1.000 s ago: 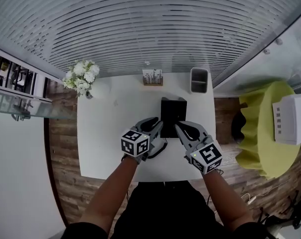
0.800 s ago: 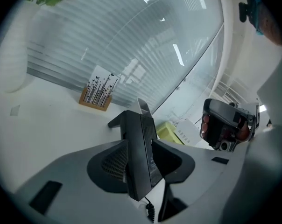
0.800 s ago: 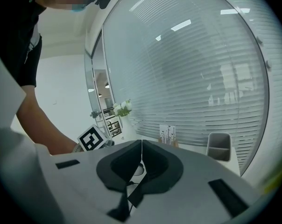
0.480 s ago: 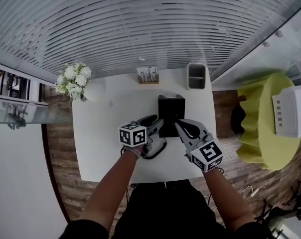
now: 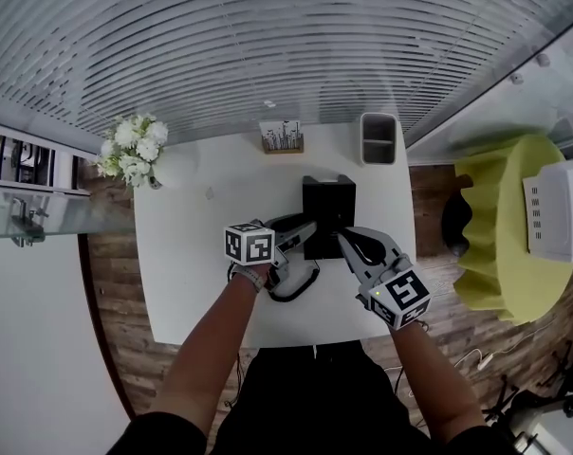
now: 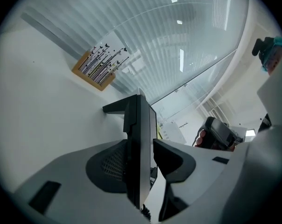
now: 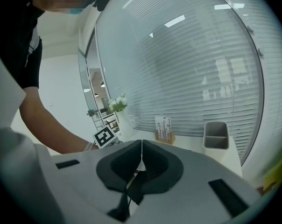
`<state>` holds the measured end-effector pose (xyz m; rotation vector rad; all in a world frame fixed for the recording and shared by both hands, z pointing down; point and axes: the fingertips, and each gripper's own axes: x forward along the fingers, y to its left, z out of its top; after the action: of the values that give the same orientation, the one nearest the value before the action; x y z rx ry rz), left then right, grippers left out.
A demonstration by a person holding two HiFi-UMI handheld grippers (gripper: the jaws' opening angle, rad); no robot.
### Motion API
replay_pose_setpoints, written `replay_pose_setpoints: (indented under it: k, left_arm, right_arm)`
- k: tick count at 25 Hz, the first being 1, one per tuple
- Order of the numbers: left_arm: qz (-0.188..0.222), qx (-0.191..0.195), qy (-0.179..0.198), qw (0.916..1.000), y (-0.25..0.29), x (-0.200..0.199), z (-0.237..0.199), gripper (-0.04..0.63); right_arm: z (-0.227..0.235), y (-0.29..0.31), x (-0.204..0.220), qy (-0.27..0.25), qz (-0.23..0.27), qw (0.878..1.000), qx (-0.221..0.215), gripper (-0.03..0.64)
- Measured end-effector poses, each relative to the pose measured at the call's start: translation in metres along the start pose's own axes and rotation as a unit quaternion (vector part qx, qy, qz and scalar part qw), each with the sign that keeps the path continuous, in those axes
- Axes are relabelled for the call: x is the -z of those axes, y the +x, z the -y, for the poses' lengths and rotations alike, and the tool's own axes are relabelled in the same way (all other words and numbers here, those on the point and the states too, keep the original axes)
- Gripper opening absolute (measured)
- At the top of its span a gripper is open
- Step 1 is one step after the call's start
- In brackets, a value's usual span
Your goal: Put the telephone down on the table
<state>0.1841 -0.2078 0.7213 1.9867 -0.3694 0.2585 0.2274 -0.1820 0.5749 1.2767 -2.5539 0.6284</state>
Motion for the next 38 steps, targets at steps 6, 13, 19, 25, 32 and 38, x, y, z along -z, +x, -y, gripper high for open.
replay_pose_setpoints:
  k: [6, 13, 19, 25, 32, 38]
  left_arm:
    - [-0.006, 0.051, -0.031, 0.9982, 0.003, -0.005, 0.003, 0.166]
    - [-0.032, 0.085, -0.066, 0.9937, 0.003, -0.006, 0.001, 0.126]
    - [-0.040, 0.102, -0.073, 0.9913, 0.004, -0.015, 0.004, 0.107]
    - [-0.053, 0.109, -0.060, 0.9908, 0.003, -0.014, 0.006, 0.089]
    - [-0.033, 0.128, -0.075, 0.9884, -0.002, -0.015, 0.020, 0.075]
    - [-0.016, 0.142, -0.091, 0.9855, -0.014, -0.019, 0.033, 0.075]
  right_arm:
    - [0.006, -0.005, 0.007, 0.010, -0.002, 1.000, 0.006, 0.023]
    - [0.014, -0.009, 0.008, 0.018, -0.002, 1.000, 0.010, 0.023]
    - [0.016, -0.006, 0.004, 0.018, -0.003, 1.000, 0.008, 0.023]
    - [0.017, -0.004, 0.005, 0.022, -0.002, 1.000, 0.009, 0.023]
    - [0.015, -0.004, 0.004, 0.024, -0.003, 1.000, 0.009, 0.023]
    - [0.009, -0.004, 0.000, 0.019, -0.001, 1.000, 0.007, 0.023]
